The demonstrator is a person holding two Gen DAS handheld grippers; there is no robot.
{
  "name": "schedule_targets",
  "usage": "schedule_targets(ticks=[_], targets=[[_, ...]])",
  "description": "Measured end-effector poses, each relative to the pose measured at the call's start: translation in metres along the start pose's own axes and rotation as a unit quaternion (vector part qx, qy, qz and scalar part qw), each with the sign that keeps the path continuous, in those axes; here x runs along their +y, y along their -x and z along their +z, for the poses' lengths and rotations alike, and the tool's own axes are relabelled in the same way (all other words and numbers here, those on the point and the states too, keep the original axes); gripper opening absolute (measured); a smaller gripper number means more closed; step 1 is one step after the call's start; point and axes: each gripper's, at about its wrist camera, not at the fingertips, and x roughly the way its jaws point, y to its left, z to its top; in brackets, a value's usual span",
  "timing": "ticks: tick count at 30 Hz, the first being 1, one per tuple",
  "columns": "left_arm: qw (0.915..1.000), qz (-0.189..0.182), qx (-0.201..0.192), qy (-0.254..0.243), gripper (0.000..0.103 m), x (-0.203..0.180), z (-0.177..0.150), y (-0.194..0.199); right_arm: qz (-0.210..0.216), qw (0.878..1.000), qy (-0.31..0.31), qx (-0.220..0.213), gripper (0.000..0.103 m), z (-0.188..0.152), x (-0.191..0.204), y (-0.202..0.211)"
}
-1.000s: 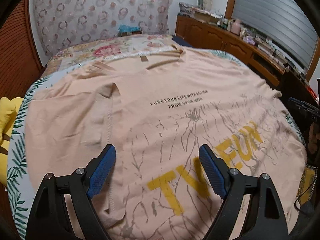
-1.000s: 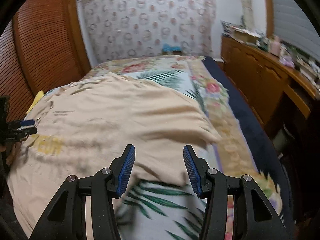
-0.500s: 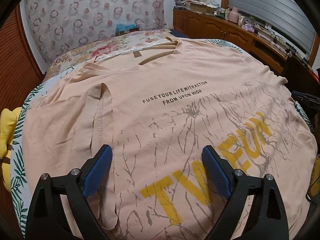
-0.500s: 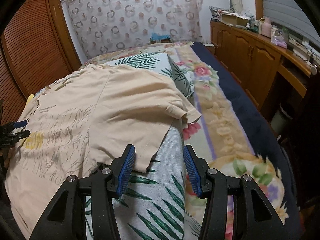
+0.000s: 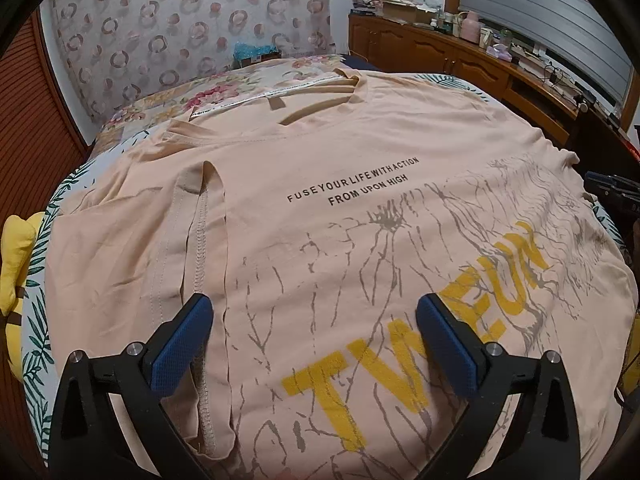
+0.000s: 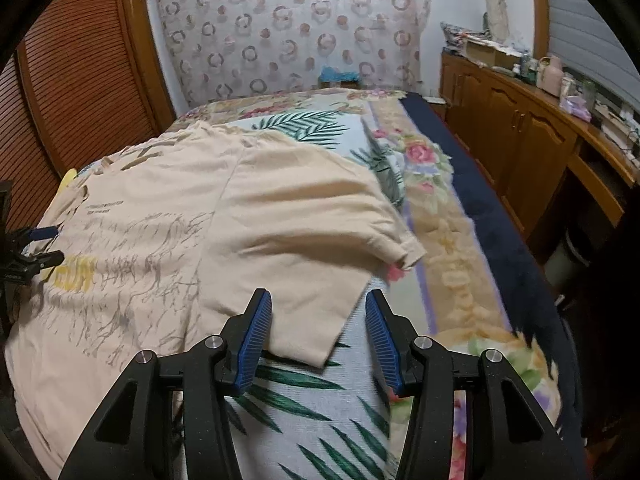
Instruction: Fold small clothes
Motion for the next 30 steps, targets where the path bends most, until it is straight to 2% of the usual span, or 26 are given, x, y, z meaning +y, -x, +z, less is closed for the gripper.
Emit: schedule_targets(ticks=[6,8,9,10,13,15,22,26,30], targets=[[1.0,-0.003,0.0,-0.004,0.102,0.001,0.0,0.0,-0.01,1.0,0.018,0.014,0.045,0.006,-0.003,-0.015],[0.9999,-0.009,-0.003,-0.004,0.102,0.003,-0.002,0.003,-0.023,0.999,0.036,0.016,0.033,0.007,0.0,-0.016],[0.9999,-0.013,-0.009,0.001,0.102,0.005,-0.003,0.006,-0.026,0.999,0.044,0.014,0.021,0.007,0.001,-0.014],[0.9998,-0.014,-0.014,0.005,0.102,0.006,-0.003,0.008,-0.024,0.998,0.049,0.012,0.013,0.007,0.0,-0.014],[0.9993,-0.013,-0.034,0.013,0.101,0.009,-0.005,0.02,-0.016,0.998,0.055,0.013,0.006,0.009,-0.004,-0.014],[0.9984,-0.012,-0.052,0.017,0.101,0.011,-0.006,0.031,-0.008,0.999,0.053,0.006,0.004,0.01,-0.005,-0.012],[0.9941,-0.009,-0.101,0.037,0.101,0.019,-0.012,0.065,0.024,0.996,0.058,-0.067,0.004,0.035,0.006,0.021],[0.9932,-0.003,-0.11,0.038,0.101,0.023,-0.014,0.078,0.054,0.993,0.073,-0.082,0.004,0.046,0.026,0.026],[0.9908,-0.008,-0.124,0.053,0.101,0.031,-0.019,0.086,0.093,0.988,0.097,-0.077,0.004,0.045,0.052,0.022]])
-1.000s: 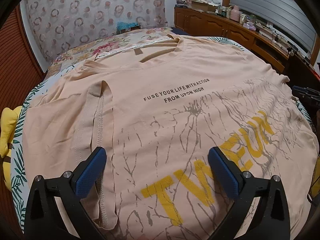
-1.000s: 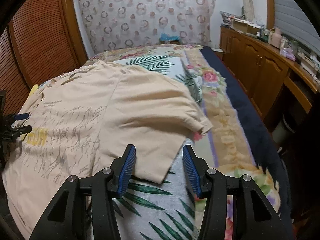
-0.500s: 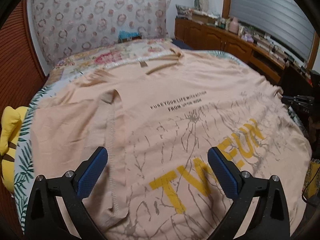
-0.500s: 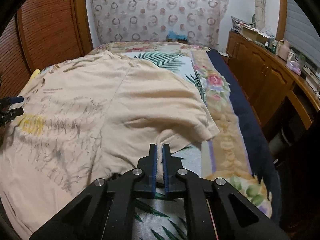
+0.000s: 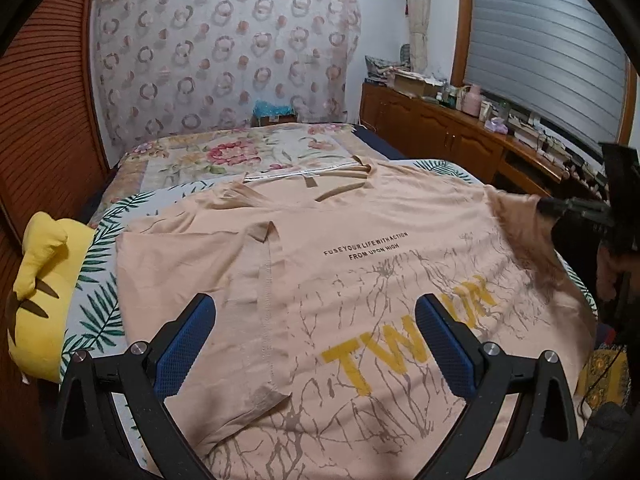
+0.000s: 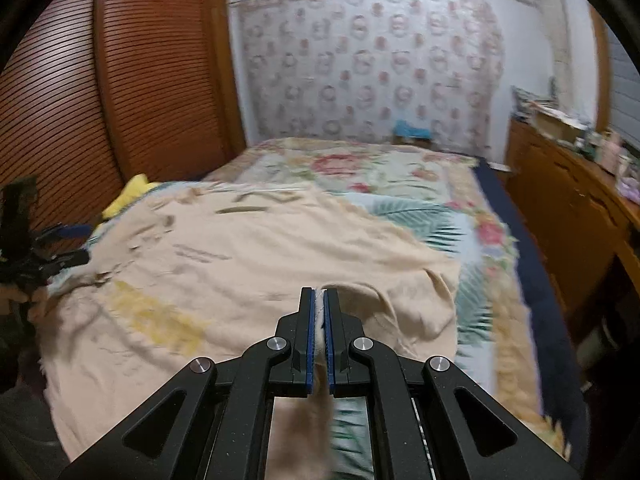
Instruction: Fold small clothes
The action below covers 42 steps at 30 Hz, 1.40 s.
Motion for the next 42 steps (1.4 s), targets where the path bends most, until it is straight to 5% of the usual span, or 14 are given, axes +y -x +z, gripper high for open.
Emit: schedule_targets(ticks=[9,14,27,34,42], targets=[[0.9999,0.014,-0.001,0.007,0.101,0.006,-0.009,0.005,0.055,0.996,0.0,0.065,0.004,-0.028,0.021,-0.037],[0.9997,0.018,-0.005,0.013,0.101,0.008,-0.009,0.005,0.039,0.996,-0.001,0.076,0.004,-0.029,0.012,-0.037],[0.9986,0.035,-0.006,0.038,0.101,0.024,-0.014,0.005,-0.013,0.999,-0.002,0.03,0.008,-0.018,0.005,0.005],[0.9981,0.039,-0.004,0.048,0.101,0.033,-0.017,0.006,-0.044,0.999,-0.013,0.028,0.037,-0.012,-0.014,0.0],[0.9981,0.038,-0.003,0.048,0.101,0.033,-0.017,0.007,-0.036,0.996,-0.035,0.076,0.037,-0.019,-0.041,-0.038]])
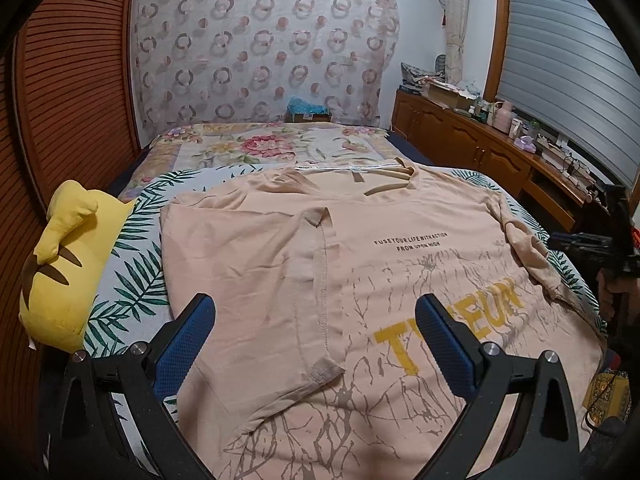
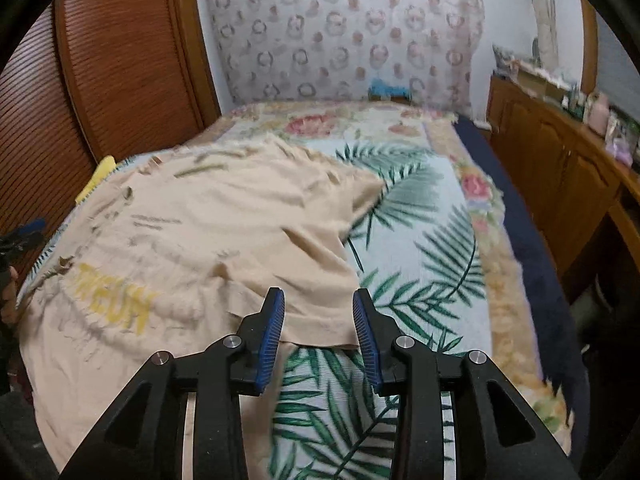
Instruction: Fold small clothes
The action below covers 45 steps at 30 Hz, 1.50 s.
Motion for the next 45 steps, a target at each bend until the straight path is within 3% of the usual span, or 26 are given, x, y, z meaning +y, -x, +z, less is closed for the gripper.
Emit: schedule_targets(ticks=[5,8,9,10,13,21,32,41,45], targets=[[1.0,0.0,0.005,-0.003,0.101,0.0,-0.002,-0.002,-0.009,0.999,0.009,0.032,0.037,0.002,-0.001,-0.024],[1.0,0.0,0.006,-0.003,0.101,-0.001,-0.003,-0.002,-0.024,0.999,0.018,0.03,0.034,0.006,-0.001,-0.029],[1.0,0.0,0.007,-0.003,0.101,0.0,-0.003,-0.002,-0.021,0.999,0.02,0.031,0.027,0.008,0.0,-0.031],[1.0,0.0,0.007,-0.003,0.101,0.0,-0.003,-0.002,-0.017,0.999,0.024,0.031,0.014,0.01,0.0,-0.032],[1.0,0.0,0.006,-0.004,0.101,-0.001,-0.004,-0.002,-0.004,0.999,0.031,0.038,0.003,0.018,0.004,-0.039],[1.0,0.0,0.008,0.001,0.101,0.001,-0.008,-0.003,0.01,0.998,0.06,-0.027,0.003,0.059,0.037,-0.023],[0.9998,-0.011,0.014,0.001,0.101,-0.003,-0.018,-0.004,0.065,0.987,0.142,-0.019,0.003,0.097,0.102,-0.051],[0.9997,-0.017,0.017,-0.004,0.101,-0.008,-0.021,-0.004,0.073,0.984,0.164,-0.013,0.003,0.123,0.116,-0.08],[0.9997,-0.017,0.019,-0.007,0.101,-0.01,-0.021,-0.005,0.061,0.98,0.189,-0.028,0.024,0.117,0.12,-0.07]])
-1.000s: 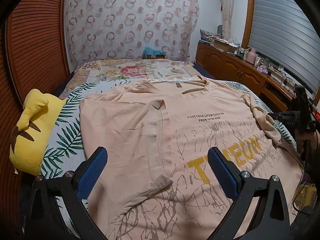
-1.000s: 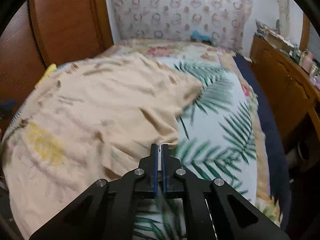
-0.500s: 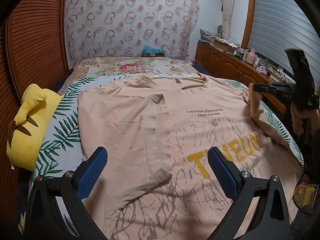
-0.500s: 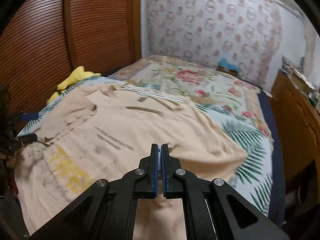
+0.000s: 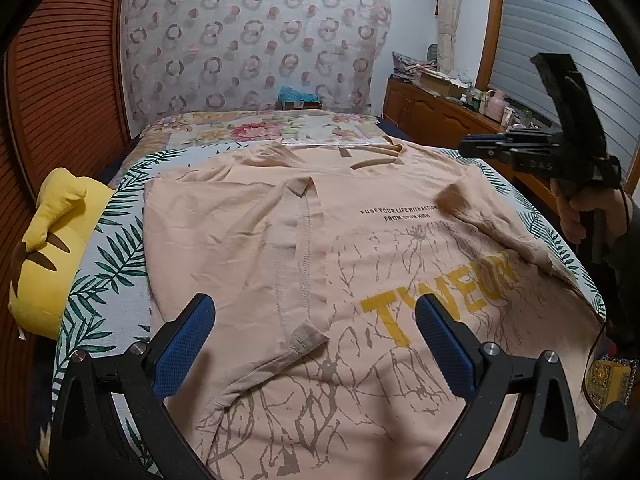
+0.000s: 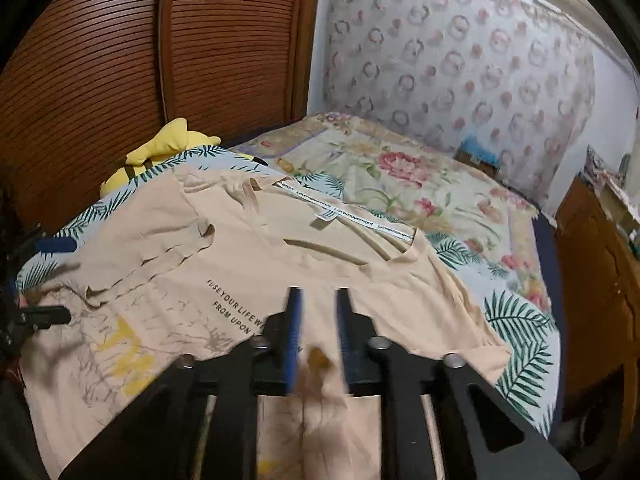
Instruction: Fold small clothes
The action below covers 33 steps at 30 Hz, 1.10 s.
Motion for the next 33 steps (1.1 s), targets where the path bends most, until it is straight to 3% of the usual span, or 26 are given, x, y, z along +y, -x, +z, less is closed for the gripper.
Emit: schedule_targets(ticks=[3,16,21,26,33], targets=[[1.0,-0.002,0.0,0.0,0.101,-0.001,0.0,0.0,-0.005,1.0,-0.014,0.0,0.03,-0.013,-0.001,0.01],[0.9996,-0.019,0.005,-0.019,0.101,-0.02,0.003,-0.005,-0.025,0.993,-0.098,0.054,0.03,-0.102,-0.019,0.059],[0.9991,-0.029,0.011,-0.028,0.101,-0.03,0.006,-0.012,-0.011,0.988,-0.134,0.07,0.03,-0.132,-0.021,0.067],[0.9982,-0.032,0.016,-0.049,0.101,-0.043,0.011,-0.019,-0.006,0.987,-0.139,0.076,0.03,-0.138,-0.018,0.061],[0.9977,-0.033,0.018,-0.057,0.101,-0.051,0.012,-0.021,0.046,0.99,-0.117,0.065,0.026,-0.127,0.003,0.059]])
